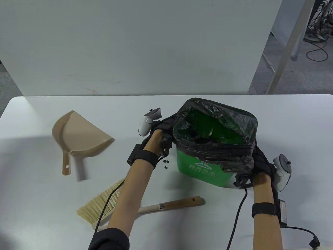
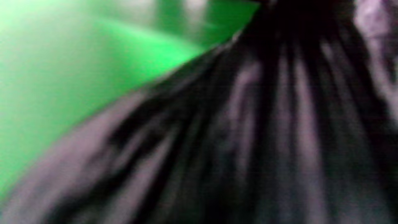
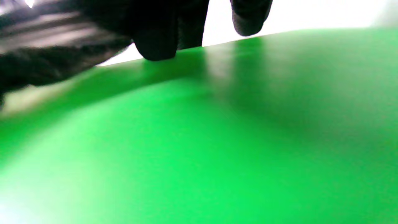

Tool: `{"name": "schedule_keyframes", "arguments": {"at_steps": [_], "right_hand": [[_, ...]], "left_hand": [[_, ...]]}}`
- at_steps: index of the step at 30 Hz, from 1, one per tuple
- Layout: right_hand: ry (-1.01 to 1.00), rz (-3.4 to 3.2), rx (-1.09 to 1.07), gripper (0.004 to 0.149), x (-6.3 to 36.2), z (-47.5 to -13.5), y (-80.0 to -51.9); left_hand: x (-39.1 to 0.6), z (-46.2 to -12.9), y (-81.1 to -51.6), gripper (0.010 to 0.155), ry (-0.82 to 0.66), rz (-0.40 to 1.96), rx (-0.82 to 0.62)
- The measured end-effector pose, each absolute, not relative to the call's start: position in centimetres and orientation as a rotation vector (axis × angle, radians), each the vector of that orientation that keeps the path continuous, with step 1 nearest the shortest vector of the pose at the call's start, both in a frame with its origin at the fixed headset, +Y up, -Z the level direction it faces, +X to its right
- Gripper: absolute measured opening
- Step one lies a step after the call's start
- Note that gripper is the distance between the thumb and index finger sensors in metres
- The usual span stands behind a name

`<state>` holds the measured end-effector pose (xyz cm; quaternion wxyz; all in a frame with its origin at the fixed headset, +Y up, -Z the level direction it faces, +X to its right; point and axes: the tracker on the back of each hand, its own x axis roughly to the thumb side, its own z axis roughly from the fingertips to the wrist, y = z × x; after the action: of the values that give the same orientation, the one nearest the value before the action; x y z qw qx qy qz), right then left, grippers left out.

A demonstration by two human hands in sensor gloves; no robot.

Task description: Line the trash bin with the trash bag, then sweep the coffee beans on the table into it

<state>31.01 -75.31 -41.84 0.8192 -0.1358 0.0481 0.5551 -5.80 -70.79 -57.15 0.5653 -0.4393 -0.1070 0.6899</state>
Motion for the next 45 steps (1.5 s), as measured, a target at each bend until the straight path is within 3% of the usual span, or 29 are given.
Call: {"name": "schedule_keyframes", "arguments": {"at_steps": [16,24,28,34,45], "right_hand": [[0.140,1.282,-0.483,0.035,31.9,-41.9,-74.5],[0.177,1.322,-0.563,0.035,32.0,-41.3,-75.3],[0.190,1.336,-0.536,0.035,31.7,-41.2,-75.4],[0.114,1.206,-0.402,0.060,31.8,-40.5,-74.6],[-0.030,1.267,-0.251,0.073,31.5,-37.6,-70.1]], "left_hand": [[-6.0,-57.7,-71.9,0.053,-0.123,1.479,-1.083],[-6.5,-57.2,-71.9,0.066,-0.322,1.688,-1.009],[-6.9,-56.9,-70.8,0.067,-0.346,1.690,-0.945],[-8.0,-56.2,-68.8,0.073,-0.369,1.782,-0.865],[-10.7,-52.5,-65.0,0.078,-0.314,1.742,-0.699]]}}
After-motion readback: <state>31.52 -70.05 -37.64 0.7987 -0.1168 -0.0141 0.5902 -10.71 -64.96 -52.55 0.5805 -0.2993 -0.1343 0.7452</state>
